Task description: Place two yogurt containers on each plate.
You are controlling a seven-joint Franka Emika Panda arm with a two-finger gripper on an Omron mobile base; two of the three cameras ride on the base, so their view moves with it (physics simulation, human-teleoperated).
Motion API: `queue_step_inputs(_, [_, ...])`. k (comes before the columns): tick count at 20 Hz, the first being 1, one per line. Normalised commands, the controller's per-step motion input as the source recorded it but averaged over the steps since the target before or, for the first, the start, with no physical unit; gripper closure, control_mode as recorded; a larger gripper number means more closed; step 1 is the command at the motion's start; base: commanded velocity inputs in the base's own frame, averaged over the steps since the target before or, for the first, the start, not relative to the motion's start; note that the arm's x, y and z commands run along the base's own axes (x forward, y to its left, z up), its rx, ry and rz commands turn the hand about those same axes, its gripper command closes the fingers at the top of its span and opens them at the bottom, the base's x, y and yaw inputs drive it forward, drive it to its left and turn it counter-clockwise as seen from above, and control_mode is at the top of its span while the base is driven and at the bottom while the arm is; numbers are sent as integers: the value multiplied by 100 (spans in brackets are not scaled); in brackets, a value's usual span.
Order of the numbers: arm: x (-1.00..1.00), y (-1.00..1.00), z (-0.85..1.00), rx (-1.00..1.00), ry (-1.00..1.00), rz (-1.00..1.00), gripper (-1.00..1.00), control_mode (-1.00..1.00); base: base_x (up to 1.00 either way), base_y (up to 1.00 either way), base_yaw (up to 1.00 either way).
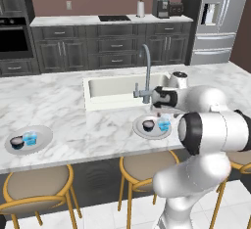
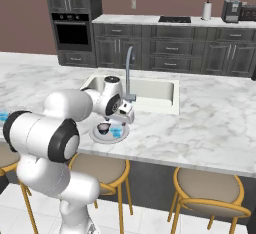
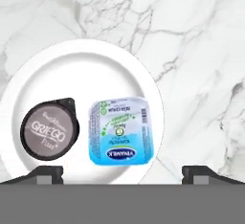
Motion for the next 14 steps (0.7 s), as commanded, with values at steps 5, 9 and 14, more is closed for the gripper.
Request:
queue_step_inputs(5, [-57,0,53,0,0,0,-100,-100,0,0,0])
queue_step_inputs(9, [-95,12,33,-1,0,0,-100,-100,0,0,0])
queue_step_inputs(14, [-54,38,59,-1,0,0,-100,-100,0,0,0])
